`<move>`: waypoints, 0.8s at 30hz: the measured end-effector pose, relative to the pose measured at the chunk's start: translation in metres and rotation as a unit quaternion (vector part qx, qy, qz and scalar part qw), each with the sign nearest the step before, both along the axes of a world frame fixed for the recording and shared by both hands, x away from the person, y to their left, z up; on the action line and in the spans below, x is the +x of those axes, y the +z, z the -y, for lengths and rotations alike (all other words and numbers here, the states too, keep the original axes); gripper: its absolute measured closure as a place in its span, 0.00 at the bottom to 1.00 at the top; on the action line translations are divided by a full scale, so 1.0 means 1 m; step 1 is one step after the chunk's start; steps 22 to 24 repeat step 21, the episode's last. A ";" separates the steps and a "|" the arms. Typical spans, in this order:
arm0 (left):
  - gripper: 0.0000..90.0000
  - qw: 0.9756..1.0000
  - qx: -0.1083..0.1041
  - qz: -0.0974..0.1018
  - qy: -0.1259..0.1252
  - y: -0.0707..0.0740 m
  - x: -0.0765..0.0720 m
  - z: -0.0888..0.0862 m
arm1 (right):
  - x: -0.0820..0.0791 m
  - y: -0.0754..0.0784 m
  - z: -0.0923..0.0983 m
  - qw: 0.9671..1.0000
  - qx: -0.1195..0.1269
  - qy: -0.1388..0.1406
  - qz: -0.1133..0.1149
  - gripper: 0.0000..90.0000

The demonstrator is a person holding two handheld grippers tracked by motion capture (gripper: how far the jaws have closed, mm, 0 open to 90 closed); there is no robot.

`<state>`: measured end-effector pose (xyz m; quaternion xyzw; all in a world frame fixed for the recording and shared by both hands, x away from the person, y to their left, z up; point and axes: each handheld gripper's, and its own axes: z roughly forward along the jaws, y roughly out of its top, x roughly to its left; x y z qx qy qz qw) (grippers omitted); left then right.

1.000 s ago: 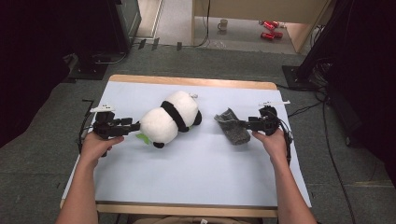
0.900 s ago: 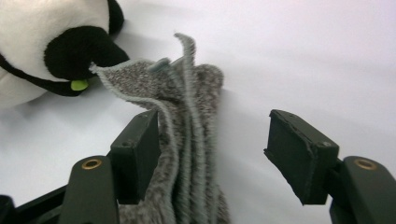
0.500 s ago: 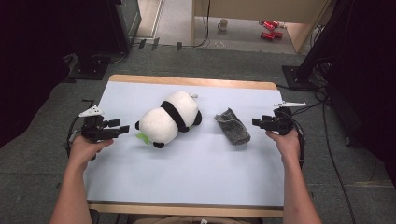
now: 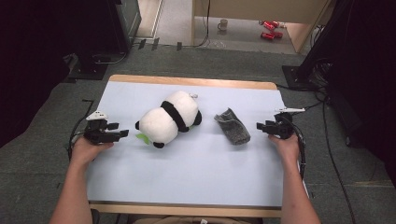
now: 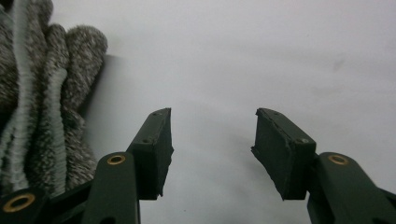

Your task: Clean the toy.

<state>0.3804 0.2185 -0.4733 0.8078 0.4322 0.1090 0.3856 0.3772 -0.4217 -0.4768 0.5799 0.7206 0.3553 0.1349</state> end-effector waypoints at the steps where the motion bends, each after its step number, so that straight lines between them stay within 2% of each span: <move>1: 0.41 1.000 0.003 -0.005 0.000 -0.002 0.001 0.001 | 0.001 -0.002 -0.001 1.000 -0.006 0.001 -0.004 0.52; 4: 0.41 1.000 0.022 -0.015 -0.001 -0.008 0.004 0.003 | 0.003 -0.009 -0.004 1.000 -0.019 -0.001 -0.019 0.52; 8: 0.39 0.999 0.031 -0.010 -0.004 -0.011 0.005 0.005 | 0.004 -0.012 -0.003 1.000 -0.017 0.000 -0.006 0.52; 14: 0.38 1.000 0.024 -0.013 -0.003 -0.012 0.005 0.005 | 0.000 -0.017 -0.002 1.000 -0.010 0.007 0.017 0.49; 24: 0.37 1.000 0.021 -0.014 -0.002 -0.012 0.005 0.005 | 0.000 -0.017 -0.003 1.000 -0.014 0.008 0.018 0.47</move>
